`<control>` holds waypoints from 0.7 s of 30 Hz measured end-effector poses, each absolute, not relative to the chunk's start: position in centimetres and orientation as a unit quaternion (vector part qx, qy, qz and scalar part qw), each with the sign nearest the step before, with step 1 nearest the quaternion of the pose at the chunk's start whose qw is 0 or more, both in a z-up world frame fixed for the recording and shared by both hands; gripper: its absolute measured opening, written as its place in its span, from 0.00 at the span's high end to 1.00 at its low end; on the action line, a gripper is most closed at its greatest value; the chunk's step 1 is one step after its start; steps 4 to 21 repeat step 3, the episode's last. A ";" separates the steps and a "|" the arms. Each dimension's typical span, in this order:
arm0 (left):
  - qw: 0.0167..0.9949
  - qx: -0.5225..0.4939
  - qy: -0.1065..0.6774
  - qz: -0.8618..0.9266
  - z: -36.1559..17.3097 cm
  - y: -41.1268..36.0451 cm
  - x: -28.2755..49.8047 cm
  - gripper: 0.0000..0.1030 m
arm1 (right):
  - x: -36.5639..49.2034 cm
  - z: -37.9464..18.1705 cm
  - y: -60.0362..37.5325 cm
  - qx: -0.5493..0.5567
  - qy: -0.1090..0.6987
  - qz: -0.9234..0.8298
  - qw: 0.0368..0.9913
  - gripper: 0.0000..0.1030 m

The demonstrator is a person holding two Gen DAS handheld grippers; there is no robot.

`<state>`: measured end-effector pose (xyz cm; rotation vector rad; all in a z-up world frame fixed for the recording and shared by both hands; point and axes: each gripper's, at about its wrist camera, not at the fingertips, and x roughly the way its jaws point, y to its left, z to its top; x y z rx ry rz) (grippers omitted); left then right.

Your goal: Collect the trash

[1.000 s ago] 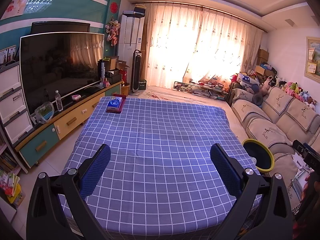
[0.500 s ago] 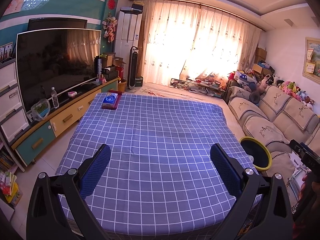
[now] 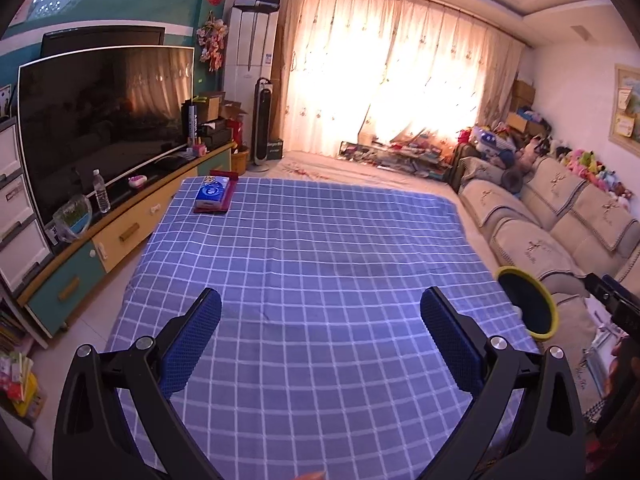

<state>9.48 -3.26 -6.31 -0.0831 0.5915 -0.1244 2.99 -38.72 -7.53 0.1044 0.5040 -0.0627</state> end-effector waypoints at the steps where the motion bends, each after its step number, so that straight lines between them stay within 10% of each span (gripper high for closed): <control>1: 0.953 -0.039 0.295 -0.056 -6.5 -3.1 10.8 0.05 | 4.3 -7.7 -38.4 0.051 0.255 -0.024 0.965 0.07; 21: 0.949 -0.039 0.309 -0.048 -7.6 -2.5 14.4 0.05 | 7.7 -8.5 -37.6 0.051 0.275 -0.009 0.960 0.07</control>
